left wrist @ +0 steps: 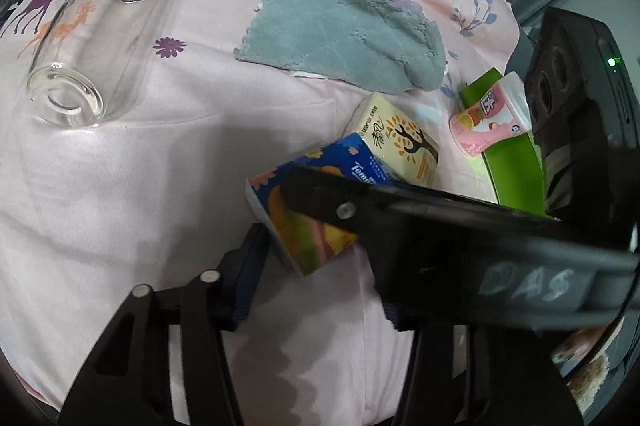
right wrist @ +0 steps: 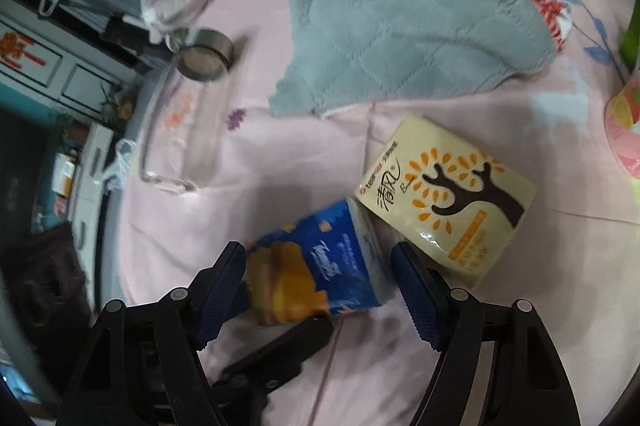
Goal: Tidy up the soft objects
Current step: 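Grasp the blue Tempo tissue pack with the right gripper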
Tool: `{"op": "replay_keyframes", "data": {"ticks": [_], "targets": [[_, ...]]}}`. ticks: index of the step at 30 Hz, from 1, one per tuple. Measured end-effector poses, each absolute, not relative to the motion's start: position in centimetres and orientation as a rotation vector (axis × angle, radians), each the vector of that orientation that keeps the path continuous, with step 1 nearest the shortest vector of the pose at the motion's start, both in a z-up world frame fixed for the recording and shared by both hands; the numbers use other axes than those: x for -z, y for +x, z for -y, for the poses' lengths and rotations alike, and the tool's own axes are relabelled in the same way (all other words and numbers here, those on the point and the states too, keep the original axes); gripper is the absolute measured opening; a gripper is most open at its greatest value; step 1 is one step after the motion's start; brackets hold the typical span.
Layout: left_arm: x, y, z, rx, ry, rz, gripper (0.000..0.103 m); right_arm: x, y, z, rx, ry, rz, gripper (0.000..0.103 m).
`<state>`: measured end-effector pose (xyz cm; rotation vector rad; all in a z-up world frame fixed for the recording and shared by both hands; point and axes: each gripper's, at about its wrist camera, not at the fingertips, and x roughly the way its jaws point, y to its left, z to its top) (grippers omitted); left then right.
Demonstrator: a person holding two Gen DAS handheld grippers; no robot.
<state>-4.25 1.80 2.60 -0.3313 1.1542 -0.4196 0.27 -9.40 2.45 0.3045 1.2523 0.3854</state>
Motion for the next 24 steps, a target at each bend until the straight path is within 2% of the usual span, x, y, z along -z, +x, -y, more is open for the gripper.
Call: {"op": "replay_keyframes", "data": {"ticks": [7, 24], "targets": [[-3.6, -4.7, -2.5, 0.404, -0.345, -1.086, 0.045, -3.3, -0.2, 9.0, -0.379, 0.249, -1.191, 0.069], [-10.9, -7.5, -0.8, 0.47, -0.258, -0.713, 0.045, -11.8, -4.0, 10.7, -0.396, 0.231, -0.854, 0.068]]}}
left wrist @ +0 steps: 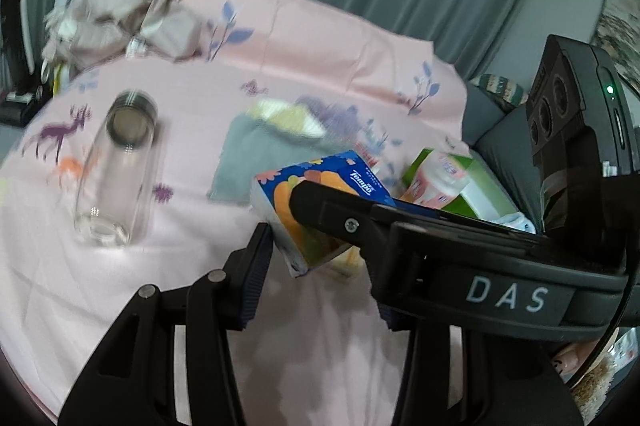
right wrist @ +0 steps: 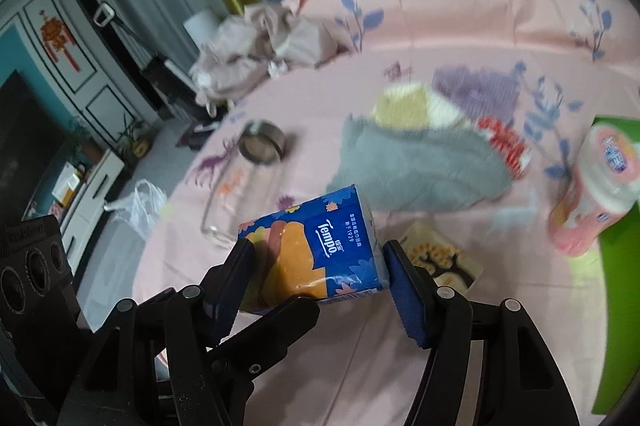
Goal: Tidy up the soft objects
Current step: 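Grasp the blue Tempo tissue pack with the right gripper, then carry the tissue pack into the green box and open the right gripper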
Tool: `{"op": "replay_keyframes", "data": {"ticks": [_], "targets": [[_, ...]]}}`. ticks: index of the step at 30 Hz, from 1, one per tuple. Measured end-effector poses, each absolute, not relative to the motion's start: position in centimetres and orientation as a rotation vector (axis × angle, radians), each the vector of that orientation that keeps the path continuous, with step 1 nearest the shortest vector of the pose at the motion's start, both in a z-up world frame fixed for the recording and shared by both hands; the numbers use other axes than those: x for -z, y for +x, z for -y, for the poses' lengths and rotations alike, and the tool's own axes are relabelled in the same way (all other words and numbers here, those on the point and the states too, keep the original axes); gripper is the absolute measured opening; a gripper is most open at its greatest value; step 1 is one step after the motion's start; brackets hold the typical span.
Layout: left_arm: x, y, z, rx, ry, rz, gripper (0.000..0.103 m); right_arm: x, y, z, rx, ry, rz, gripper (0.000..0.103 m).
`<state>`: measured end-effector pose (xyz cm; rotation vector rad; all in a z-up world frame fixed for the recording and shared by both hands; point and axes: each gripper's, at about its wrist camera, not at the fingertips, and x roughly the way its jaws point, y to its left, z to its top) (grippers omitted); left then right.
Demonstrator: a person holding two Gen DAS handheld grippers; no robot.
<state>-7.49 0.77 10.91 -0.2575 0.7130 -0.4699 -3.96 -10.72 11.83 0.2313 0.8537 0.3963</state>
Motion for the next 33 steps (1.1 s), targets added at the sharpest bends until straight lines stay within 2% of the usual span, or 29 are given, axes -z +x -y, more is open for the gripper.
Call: {"op": "replay_keyframes", "data": {"ticks": [6, 11, 17, 24, 33], "targets": [[-13.4, -7.7, 2.0, 0.506, -0.201, -0.657, 0.045, -14.5, -5.2, 13.7, -0.365, 0.269, -0.763, 0.065], [-15.8, -8.1, 5.3, 0.574, -0.19, -0.626, 0.045, -16.4, -6.8, 18.0, -0.326, 0.329, -0.666, 0.054], [-17.9, -8.4, 10.8, 0.667, -0.097, -0.579, 0.045, -17.8, -9.1, 23.7, -0.24, 0.437, -0.562, 0.053], [-18.6, -8.5, 17.3, 0.775, 0.011, -0.562, 0.045, -17.4, -11.3, 30.5, -0.12, 0.587, -0.488, 0.053], [-16.4, -7.4, 24.2, 0.887, 0.102, -0.653, 0.045, -14.5, -12.4, 36.7, 0.038, 0.745, -0.483, 0.05]]}}
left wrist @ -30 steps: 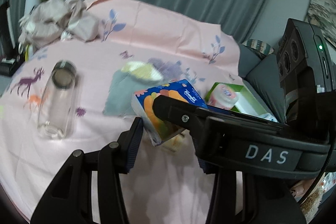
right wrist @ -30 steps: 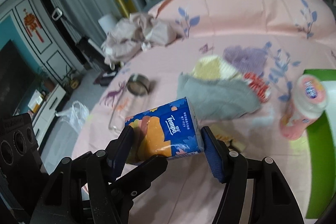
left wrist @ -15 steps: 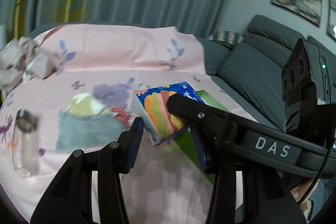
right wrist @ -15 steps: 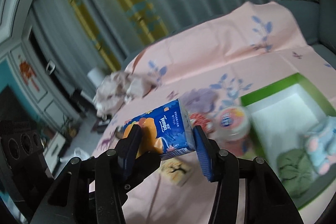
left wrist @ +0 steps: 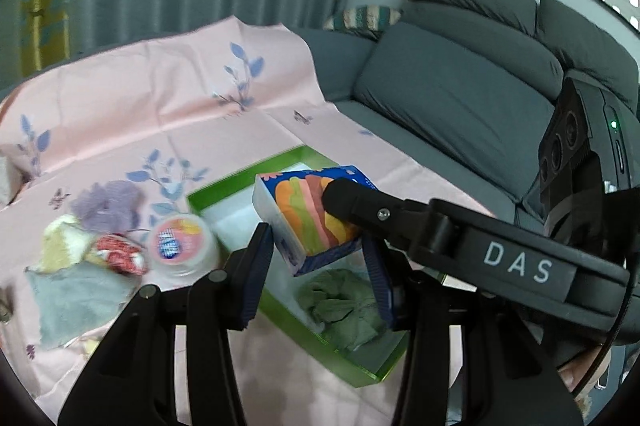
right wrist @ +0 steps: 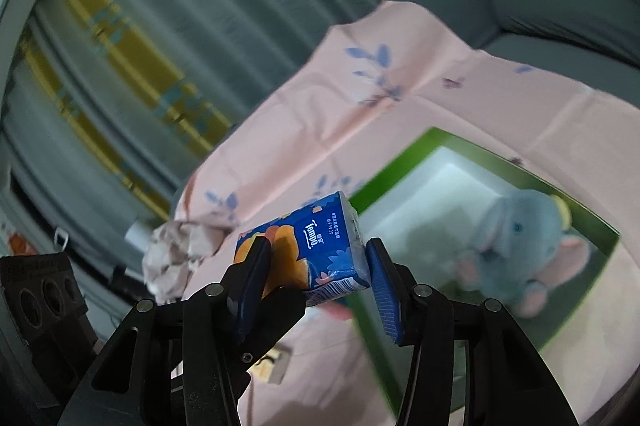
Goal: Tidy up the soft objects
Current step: 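Carry the tissue pack into the green box and open the right gripper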
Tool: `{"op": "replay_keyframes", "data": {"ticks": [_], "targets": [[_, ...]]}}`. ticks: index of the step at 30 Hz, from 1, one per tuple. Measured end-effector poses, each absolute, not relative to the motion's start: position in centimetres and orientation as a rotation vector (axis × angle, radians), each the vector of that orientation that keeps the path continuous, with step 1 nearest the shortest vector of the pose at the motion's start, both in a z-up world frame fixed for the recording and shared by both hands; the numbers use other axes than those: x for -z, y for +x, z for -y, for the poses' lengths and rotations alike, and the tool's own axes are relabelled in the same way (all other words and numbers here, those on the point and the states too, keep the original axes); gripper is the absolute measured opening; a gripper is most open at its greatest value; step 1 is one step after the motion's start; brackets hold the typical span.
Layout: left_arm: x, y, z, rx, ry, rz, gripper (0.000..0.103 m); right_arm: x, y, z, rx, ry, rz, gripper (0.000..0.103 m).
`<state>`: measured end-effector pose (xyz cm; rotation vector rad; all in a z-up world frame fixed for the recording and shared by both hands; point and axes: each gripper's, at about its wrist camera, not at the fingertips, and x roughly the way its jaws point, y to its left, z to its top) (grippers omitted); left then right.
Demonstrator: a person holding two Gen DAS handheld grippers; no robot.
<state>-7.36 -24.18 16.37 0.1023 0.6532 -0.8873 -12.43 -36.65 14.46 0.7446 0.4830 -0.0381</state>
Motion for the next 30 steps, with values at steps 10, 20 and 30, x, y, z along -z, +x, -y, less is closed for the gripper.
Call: {"op": "replay_keyframes", "data": {"ticks": [10, 20, 30], "targets": [[-12.8, -5.2, 28.5, 0.925, 0.108, -0.806, 0.045, -10.4, -11.4, 40.6, 0.184, 0.85, -0.567, 0.044], [-10.9, -5.2, 29.6, 0.906, 0.137, -0.857, 0.046, -9.2, -11.4, 41.6, 0.281, 0.858, -0.615, 0.04], [-12.5, -5.8, 27.2, 0.899, 0.102, -0.799, 0.076, -11.7, -12.3, 40.1, 0.272, 0.785, -0.534, 0.04]]}}
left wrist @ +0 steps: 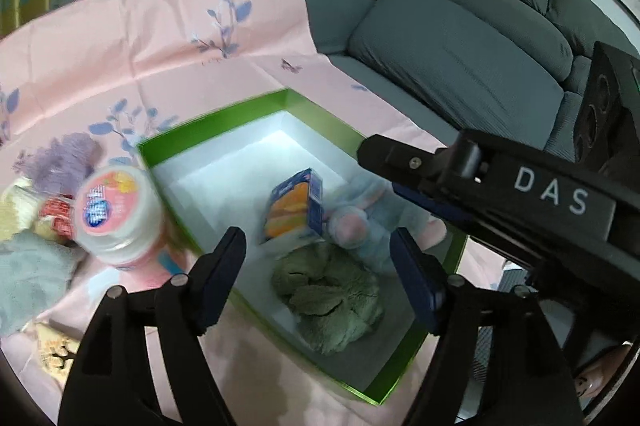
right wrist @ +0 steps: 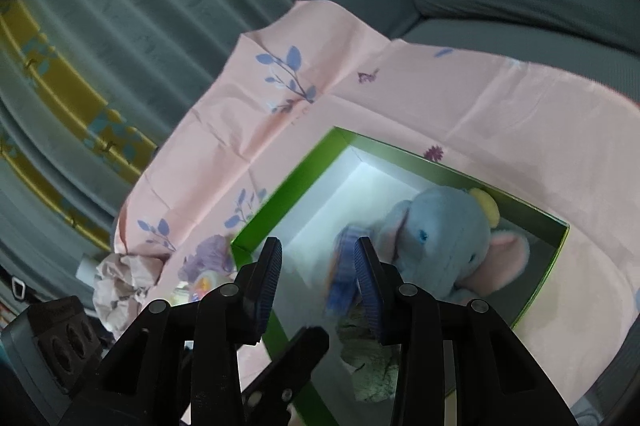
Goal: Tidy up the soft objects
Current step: 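Carry the tissue pack into the green box and open the right gripper, then move the right gripper back over the cream tree-print tissue pack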
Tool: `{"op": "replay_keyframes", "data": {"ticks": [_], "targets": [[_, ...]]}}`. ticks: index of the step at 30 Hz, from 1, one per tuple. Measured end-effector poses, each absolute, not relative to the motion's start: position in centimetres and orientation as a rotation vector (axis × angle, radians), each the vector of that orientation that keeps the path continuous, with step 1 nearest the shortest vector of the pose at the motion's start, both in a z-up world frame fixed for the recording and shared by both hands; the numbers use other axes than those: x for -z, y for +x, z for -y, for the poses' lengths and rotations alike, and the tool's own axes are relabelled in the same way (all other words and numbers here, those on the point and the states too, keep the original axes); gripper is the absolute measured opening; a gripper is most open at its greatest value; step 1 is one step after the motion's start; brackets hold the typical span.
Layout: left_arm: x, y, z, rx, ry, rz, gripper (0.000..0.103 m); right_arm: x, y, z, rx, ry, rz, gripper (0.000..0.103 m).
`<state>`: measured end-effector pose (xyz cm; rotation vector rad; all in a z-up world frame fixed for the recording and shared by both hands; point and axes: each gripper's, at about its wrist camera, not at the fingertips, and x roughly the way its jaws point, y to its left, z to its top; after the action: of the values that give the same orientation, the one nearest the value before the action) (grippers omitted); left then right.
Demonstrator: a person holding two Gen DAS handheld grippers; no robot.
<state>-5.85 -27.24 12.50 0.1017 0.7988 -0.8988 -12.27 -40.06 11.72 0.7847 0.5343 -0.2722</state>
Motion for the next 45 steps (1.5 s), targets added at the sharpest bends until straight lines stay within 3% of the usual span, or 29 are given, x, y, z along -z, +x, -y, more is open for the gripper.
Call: {"op": "replay_keyframes", "data": {"ticks": [3, 5, 9, 11, 14, 27, 37, 45], "targets": [[-13.2, -6.0, 25.7, 0.879, 0.086, -0.782, 0.081, -12.4, -12.3, 39.4, 0.268, 0.759, -0.53, 0.045], [-13.7, -6.0, 24.1, 0.867, 0.053, -0.773, 0.086, -12.8, -12.3, 38.9, 0.261, 0.744, -0.525, 0.058], [-14.4, -6.3, 20.8, 0.81, 0.013, -0.751, 0.088, -13.6, -12.0, 37.6, 0.212, 0.725, -0.524, 0.072], [-14.8, -6.5, 18.9, 0.762, 0.008, -0.736, 0.095, -14.2, -11.7, 36.4, 0.185, 0.705, -0.527, 0.082], [-14.9, -6.7, 15.6, 0.705, -0.026, -0.716, 0.102, -14.8, -11.3, 34.6, 0.138, 0.679, -0.524, 0.088], [-9.7, -5.4, 0.8, 0.402, -0.195, -0.801, 0.102, -15.2, -7.0, 24.7, -0.043, 0.576, -0.692, 0.089], [-5.3, -3.1, -3.1, 0.227, -0.237, -0.967, 0.1, -10.4, -1.9, 16.4, -0.088, 0.414, -0.939, 0.089], [-5.3, -3.5, -4.5, 0.221, -0.27, -0.991, 0.087, -5.3, 1.0, 13.2, -0.013, 0.354, -1.11, 0.089]]}}
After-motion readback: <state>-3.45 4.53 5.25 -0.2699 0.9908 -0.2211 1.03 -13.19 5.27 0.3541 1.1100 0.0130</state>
